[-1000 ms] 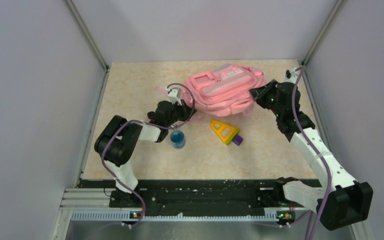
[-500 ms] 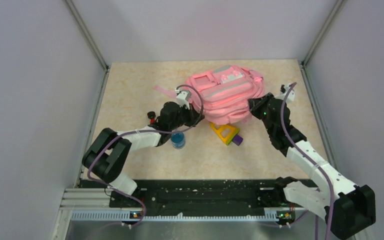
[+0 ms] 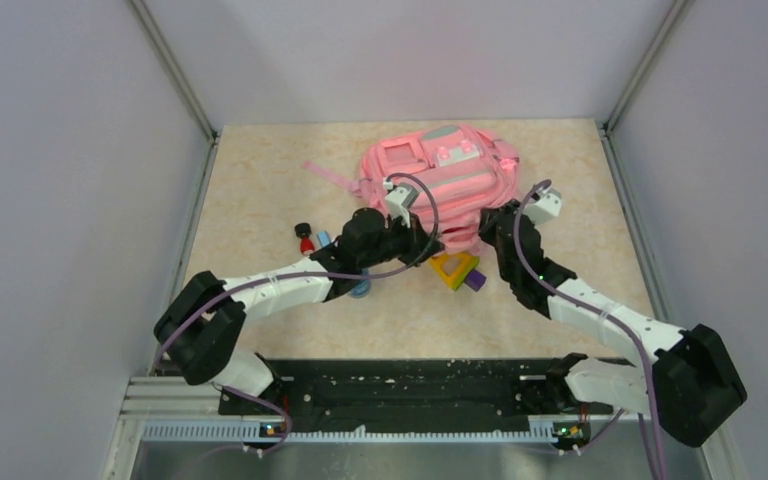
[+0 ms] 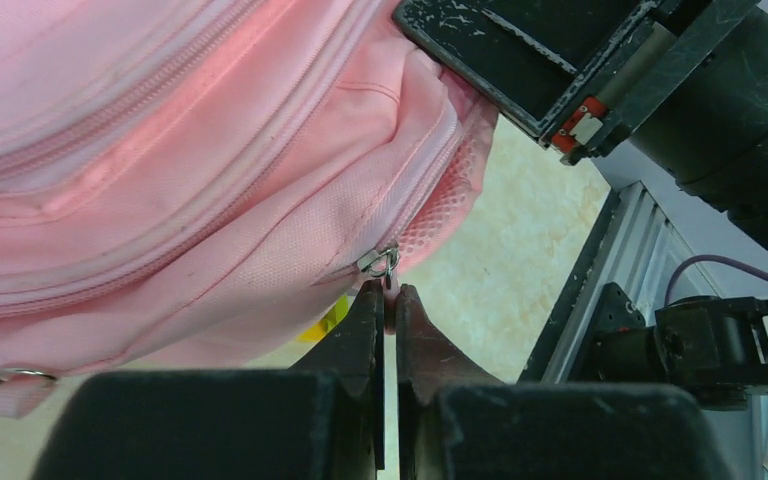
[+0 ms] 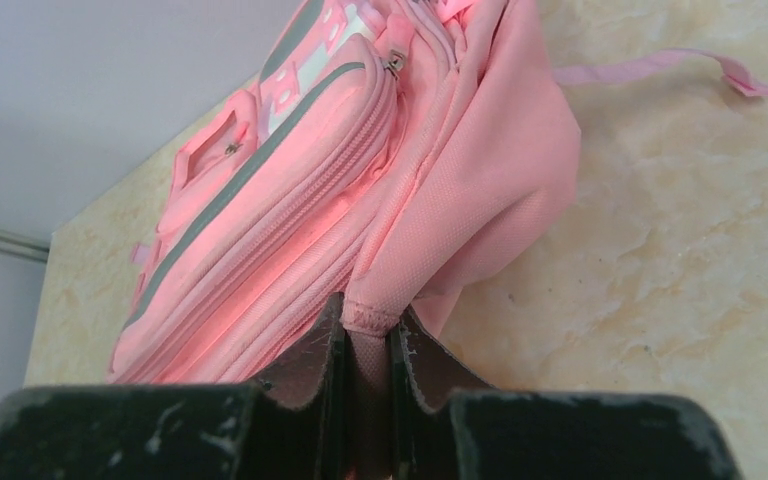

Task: Pack the student bag
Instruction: Zip the student bag at the center of the board.

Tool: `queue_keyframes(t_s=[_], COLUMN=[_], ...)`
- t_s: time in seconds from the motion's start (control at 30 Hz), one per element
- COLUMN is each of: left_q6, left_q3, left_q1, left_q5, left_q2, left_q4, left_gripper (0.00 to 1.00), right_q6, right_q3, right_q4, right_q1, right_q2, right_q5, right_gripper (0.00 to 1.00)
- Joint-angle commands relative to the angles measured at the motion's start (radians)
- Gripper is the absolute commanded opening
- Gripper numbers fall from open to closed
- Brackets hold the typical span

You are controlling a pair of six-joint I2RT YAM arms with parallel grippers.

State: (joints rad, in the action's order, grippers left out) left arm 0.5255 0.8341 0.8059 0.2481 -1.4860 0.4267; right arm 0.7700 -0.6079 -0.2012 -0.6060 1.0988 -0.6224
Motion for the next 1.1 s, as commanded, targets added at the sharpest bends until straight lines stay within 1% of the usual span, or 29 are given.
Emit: queue_keyframes(t_s=[0.0, 0.1, 0.2, 0.23, 0.27, 0.3, 0.33, 0.37, 0.43, 0.47, 0.5, 0.57, 0.67, 0.73, 0.87, 0.93, 1.0, 1.07], left_q6=[0.078, 0.119, 0.173, 0.182, 0.185, 0.181, 0.175, 0.166, 0.154, 0.152, 0.15, 0.157, 0.182, 0.2, 0.267, 0.293, 0.327, 0.367], left_q3=[0.073, 0.109, 0.107, 0.099, 0.091, 0.082, 0.076, 0.068, 0.048, 0.032, 0.016, -0.022, -0.078, -0.11, -0.145, -0.159, -0.176, -0.186], left_q1=[0.052, 0.073, 0.075, 0.075, 0.075, 0.075, 0.075, 0.073, 0.073, 0.072, 0.071, 0.065, 0.055, 0.047, 0.03, 0.014, -0.001, -0.012], left_q5=[0.079, 0.077, 0.05, 0.033, 0.012, -0.006, -0.019, -0.028, -0.049, -0.059, -0.073, -0.098, -0.131, -0.147, -0.214, -0.236, -0.239, -0.239], left_q2=[0.007, -0.048, -0.082, -0.082, -0.076, -0.069, -0.057, -0.044, -0.013, 0.004, 0.021, 0.06, 0.116, 0.146, 0.18, 0.19, 0.194, 0.184], left_q4=[0.103, 0.114, 0.148, 0.152, 0.148, 0.132, 0.099, 0.072, 0.007, -0.02, -0.051, -0.098, -0.142, -0.161, -0.197, -0.184, -0.141, -0.089], left_gripper=[0.0, 0.0, 0.0, 0.0, 0.0, 0.03, 0.08, 0.18, 0.42, 0.49, 0.54, 0.62, 0.67, 0.68, 0.69, 0.69, 0.7, 0.69], right_q6=[-0.042, -0.058, -0.08, -0.091, -0.106, -0.127, -0.146, -0.161, -0.188, -0.203, -0.213, -0.246, -0.31, -0.343, -0.354, -0.344, -0.33, -0.302], right_q3=[-0.015, -0.015, -0.012, -0.009, -0.002, 0.005, 0.015, 0.025, 0.044, 0.051, 0.055, 0.063, 0.071, 0.072, 0.072, 0.077, 0.092, 0.102], right_q4=[-0.232, -0.249, -0.24, -0.23, -0.217, -0.207, -0.193, -0.166, -0.104, -0.065, -0.021, 0.073, 0.173, 0.238, 0.338, 0.349, 0.341, 0.335], right_q1=[-0.041, -0.057, -0.061, -0.061, -0.061, -0.061, -0.061, -0.061, -0.061, -0.062, -0.061, -0.061, -0.062, -0.061, -0.061, -0.063, -0.069, -0.084], right_q2=[0.056, 0.09, 0.08, 0.068, 0.049, 0.027, 0.002, -0.027, -0.088, -0.119, -0.147, -0.193, -0.247, -0.271, -0.315, -0.33, -0.334, -0.317], right_q5=[-0.077, -0.075, -0.059, -0.056, -0.053, -0.05, -0.047, -0.047, -0.047, -0.046, -0.045, -0.032, 0.037, 0.104, 0.232, 0.3, 0.356, 0.374], right_gripper=[0.0, 0.0, 0.0, 0.02, 0.06, 0.13, 0.26, 0.36, 0.56, 0.62, 0.66, 0.71, 0.74, 0.75, 0.75, 0.75, 0.67, 0.6])
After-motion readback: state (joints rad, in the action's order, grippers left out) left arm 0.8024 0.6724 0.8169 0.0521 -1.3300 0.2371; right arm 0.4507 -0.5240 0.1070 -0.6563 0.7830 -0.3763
